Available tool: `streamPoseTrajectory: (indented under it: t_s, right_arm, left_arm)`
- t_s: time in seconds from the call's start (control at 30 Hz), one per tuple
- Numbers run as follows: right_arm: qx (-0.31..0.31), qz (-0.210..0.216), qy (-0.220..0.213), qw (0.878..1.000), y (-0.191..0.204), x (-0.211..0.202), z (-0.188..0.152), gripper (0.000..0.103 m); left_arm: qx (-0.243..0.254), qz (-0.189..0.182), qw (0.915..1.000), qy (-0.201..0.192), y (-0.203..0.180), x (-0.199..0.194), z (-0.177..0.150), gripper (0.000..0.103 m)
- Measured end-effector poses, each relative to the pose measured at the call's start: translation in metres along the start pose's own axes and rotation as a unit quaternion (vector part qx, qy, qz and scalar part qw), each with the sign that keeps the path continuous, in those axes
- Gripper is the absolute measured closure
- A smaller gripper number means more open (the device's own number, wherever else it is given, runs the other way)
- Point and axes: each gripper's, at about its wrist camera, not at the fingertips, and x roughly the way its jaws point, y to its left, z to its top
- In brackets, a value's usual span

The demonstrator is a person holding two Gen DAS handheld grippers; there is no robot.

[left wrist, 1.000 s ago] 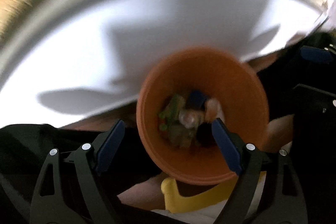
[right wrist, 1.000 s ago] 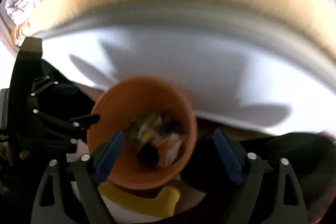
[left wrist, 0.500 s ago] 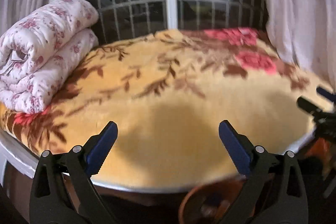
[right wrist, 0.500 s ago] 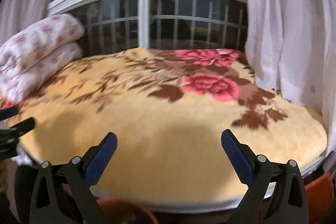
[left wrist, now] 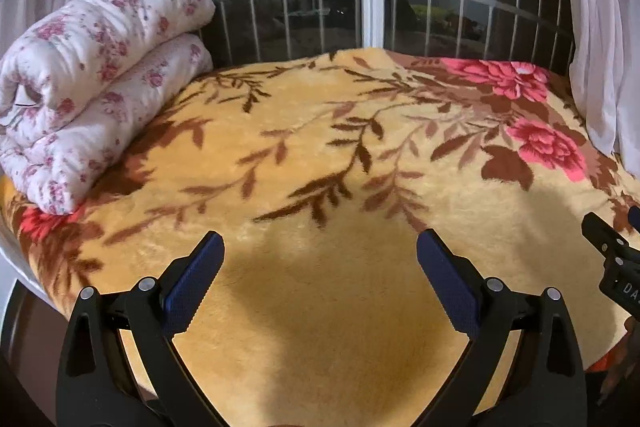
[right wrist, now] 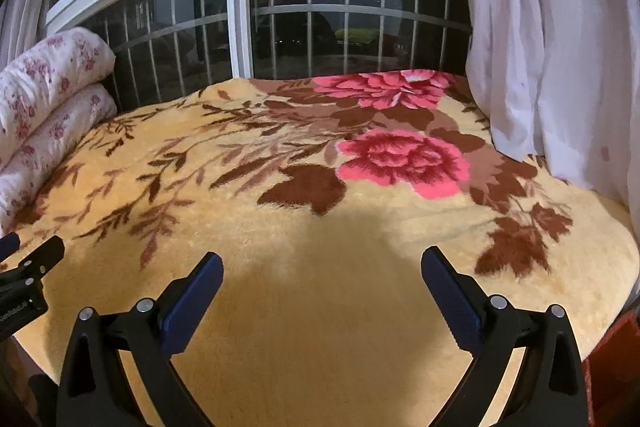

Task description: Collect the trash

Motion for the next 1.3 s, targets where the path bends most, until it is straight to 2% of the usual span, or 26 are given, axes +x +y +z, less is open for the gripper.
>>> streamPoseTrajectory:
  t_s: [0.27, 0.93, 1.3]
  right_arm:
    - [-0.001, -0.004, 0.014, 1.0, 0.004, 0.019, 0.002, 0.005]
    - [0.001, -0.017, 0.033, 0.999, 0.002, 0.044, -0.001, 0.005]
    - [0.011, -0.017, 0.038, 0.999, 0.0, 0.05, 0.004, 0.005]
  left_arm:
    - [0.004, -0.025, 0.9994, 0.024, -0.005, 0.02, -0.002, 0.009]
    - [0.016, -0.039, 0.9984, 0.038, -0.009, 0.039, 0.001, 0.009]
    - [0.019, -0.066, 0.9968, 0.04, -0.012, 0.044, 0.012, 0.009]
